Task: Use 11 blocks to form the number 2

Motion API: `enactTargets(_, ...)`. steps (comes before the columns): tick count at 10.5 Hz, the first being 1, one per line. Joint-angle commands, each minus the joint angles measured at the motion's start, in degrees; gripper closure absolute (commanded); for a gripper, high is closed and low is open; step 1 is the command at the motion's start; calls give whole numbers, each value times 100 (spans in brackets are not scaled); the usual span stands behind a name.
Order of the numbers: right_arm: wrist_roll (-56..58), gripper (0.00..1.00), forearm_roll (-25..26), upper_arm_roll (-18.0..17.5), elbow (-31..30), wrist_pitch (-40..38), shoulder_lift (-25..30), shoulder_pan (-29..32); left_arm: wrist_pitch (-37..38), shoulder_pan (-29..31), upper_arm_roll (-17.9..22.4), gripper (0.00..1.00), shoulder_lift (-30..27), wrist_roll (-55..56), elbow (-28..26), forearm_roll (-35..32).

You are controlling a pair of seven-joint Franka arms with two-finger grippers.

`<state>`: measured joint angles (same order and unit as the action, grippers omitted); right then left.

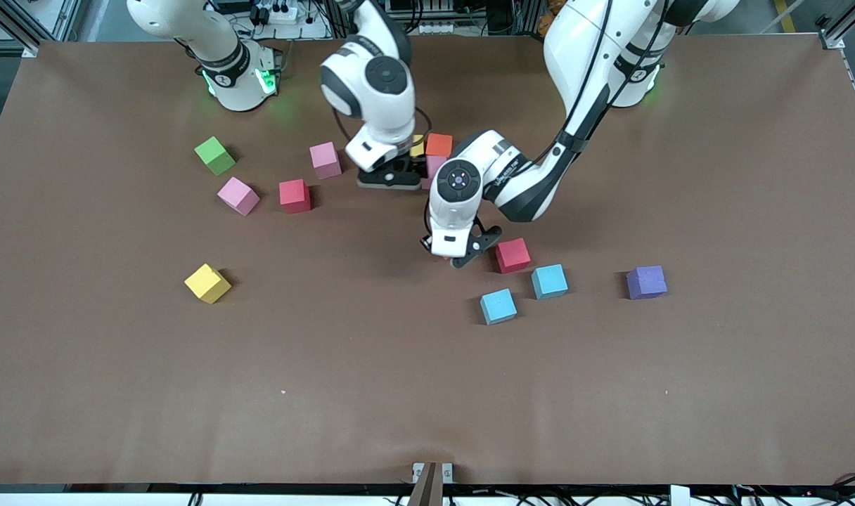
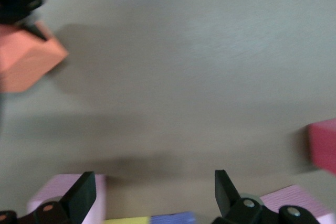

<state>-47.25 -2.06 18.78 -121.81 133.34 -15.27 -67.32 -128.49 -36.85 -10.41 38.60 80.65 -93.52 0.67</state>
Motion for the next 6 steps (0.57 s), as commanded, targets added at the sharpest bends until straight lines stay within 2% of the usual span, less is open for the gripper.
enactTargets(1, 618, 0, 433, 457, -807, 26, 621, -26, 8, -41, -110, 95, -335, -278, -395, 39)
enactTargets(4, 1636, 0, 558, 1134, -1229, 26, 832, -26, -184, -305, -145, 95, -370, -243, -658, 12)
enactTargets(6, 2331, 0, 558, 1530, -1432, 34, 938, -9, -675, -480, -145, 95, -519, -182, -1131, -128)
